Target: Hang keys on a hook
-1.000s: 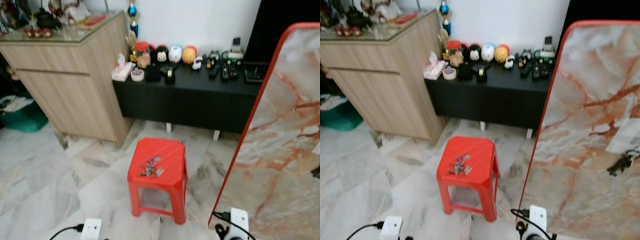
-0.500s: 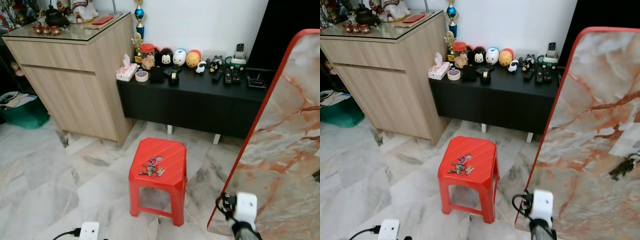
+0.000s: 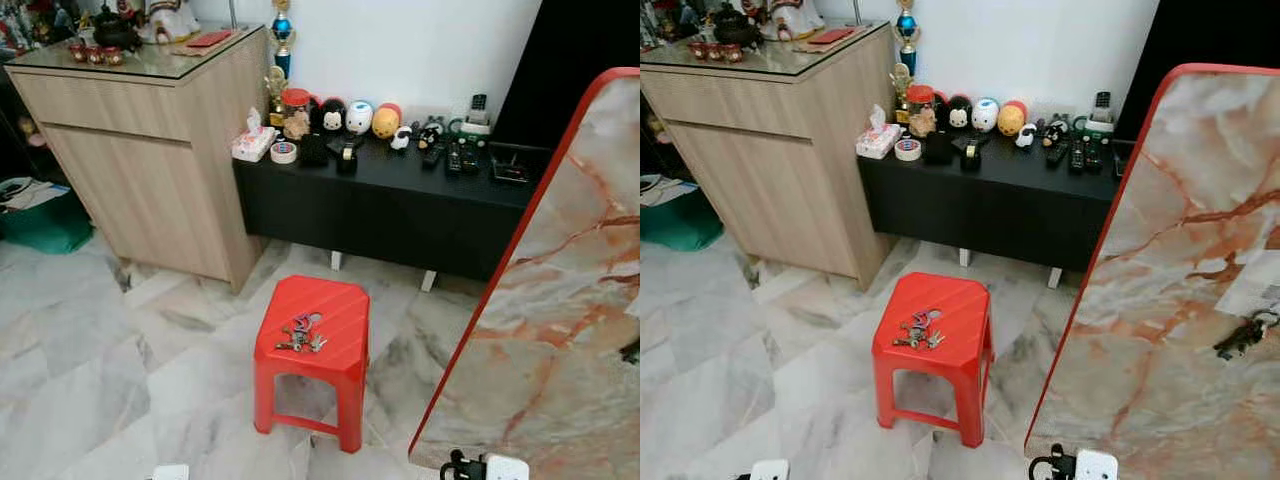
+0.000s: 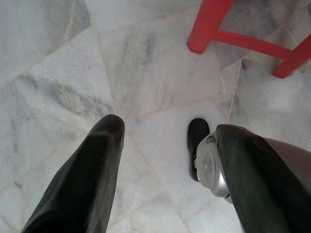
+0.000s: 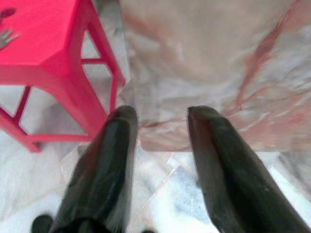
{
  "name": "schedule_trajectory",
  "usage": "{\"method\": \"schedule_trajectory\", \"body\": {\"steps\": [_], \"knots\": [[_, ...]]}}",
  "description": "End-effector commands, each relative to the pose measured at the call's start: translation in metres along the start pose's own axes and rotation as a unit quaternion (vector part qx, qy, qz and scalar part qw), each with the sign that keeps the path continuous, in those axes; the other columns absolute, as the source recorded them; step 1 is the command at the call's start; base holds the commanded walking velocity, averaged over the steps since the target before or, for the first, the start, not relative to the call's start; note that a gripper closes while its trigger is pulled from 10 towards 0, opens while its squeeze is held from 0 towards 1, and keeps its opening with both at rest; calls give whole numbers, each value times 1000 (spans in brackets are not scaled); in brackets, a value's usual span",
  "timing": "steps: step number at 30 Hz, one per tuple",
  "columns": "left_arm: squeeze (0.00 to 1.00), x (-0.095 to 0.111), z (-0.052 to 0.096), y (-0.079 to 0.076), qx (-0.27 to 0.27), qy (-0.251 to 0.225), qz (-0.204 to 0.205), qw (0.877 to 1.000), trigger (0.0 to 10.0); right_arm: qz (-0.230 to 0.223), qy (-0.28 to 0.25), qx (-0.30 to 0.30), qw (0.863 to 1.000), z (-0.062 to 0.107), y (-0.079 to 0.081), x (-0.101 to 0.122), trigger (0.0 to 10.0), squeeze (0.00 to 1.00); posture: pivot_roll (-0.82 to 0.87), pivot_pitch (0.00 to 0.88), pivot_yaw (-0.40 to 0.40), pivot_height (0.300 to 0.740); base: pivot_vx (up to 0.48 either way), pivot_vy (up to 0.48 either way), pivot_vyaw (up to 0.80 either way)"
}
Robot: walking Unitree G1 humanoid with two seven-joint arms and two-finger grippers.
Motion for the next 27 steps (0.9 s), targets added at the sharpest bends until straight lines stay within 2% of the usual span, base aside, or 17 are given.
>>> {"method": "schedule_trajectory", "body": {"steps": [1,2,4,5,7,9,10,11,13,16,25,27], "knots": [[0,-6,2,5,3,10,1,1000,10000,-9,28,-14,999,-8,-2,-4,10000,0,32,0,0,740,0,0,0],[0,-7,2,6,4,12,0,1000,10000,-12,68,-32,997,-16,-4,-9,10000,0,28,0,0,740,0,0,0],[0,-7,2,6,4,13,1,1000,10000,-15,93,-42,995,-18,-6,-13,10000,0,30,0,2,740,0,0,0],[0,-9,3,7,5,16,0,1000,10000,-16,128,-57,990,-17,-8,-21,10000,0,28,0,10,740,0,0,0],[0,-10,3,6,5,20,-2,1000,10000,-15,155,-72,985,-14,-12,-28,10000,0,31,0,15,740,0,0,0],[0,-11,3,5,1,23,-4,1000,10000,-34,185,-81,979,-9,-13,-38,10000,0,26,0,20,740,0,0,0],[0,-12,3,5,0,28,-10,1000,10000,11,231,-45,972,-4,-6,-50,10000,0,17,0,27,740,0,0,0],[0,-12,3,4,0,29,-9,1000,10000,41,246,-18,968,-2,-1,-54,10000,0,19,0,26,740,0,0,0],[0,-13,3,3,-2,30,-8,1000,10000,69,259,10,963,-1,2,-57,10000,0,38,0,19,740,0,127,0],[0,-13,3,0,-4,32,-11,999,10000,34,259,-8,965,-2,-2,-55,10000,0,41,0,17,740,0,376,0],[0,-18,5,-12,-13,44,-13,999,10000,17,258,-50,965,-2,-47,-43,10000,0,39,0,-1,740,0,480,0],[0,-19,5,-13,-13,44,-13,999,10000,15,258,-53,965,-2,-51,-42,10000,0,45,0,-6,740,0,480,0]]}}
Point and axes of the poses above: a point about 5 cm out from each wrist's last joint towards the gripper, its own z axis pointing back from the gripper into the wrist, its own x axis along the axis of the wrist's last joint, y = z × x, the point moved 2 cm from there along -z, pointing out of the wrist towards the gripper, and after that the axes turned 6 degrees about -z, right-handed, at the moved point
